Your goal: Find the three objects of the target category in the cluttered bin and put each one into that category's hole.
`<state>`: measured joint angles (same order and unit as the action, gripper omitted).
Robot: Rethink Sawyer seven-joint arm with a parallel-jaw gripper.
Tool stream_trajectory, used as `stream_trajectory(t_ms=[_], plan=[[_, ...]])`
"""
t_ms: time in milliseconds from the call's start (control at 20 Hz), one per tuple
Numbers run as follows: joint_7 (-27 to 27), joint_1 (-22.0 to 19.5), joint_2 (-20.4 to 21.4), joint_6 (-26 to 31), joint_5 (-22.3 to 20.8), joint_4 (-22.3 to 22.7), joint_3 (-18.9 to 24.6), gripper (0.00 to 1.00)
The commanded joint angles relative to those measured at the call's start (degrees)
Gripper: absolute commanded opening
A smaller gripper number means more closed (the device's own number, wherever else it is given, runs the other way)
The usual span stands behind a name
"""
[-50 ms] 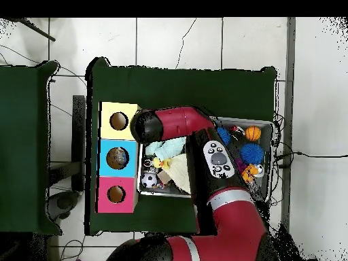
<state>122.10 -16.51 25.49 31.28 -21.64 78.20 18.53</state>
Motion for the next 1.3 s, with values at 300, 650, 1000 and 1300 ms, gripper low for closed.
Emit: stream_trajectory(t_ms=[300,650,1000,1300], plan=[[-1.37,-1.21,-3.66,10.3,3.29,-9.92,0.33,1.0],[-2.42,-2.66,1.63,16.36,5.92,-6.59,0.65,1.0],[-2.29,-3.23,5.16,18.36,6.95,-3.29,0.66,1.0],[-1.54,-3.12,2.85,12.76,4.87,-1.67,0.17,1.0]])
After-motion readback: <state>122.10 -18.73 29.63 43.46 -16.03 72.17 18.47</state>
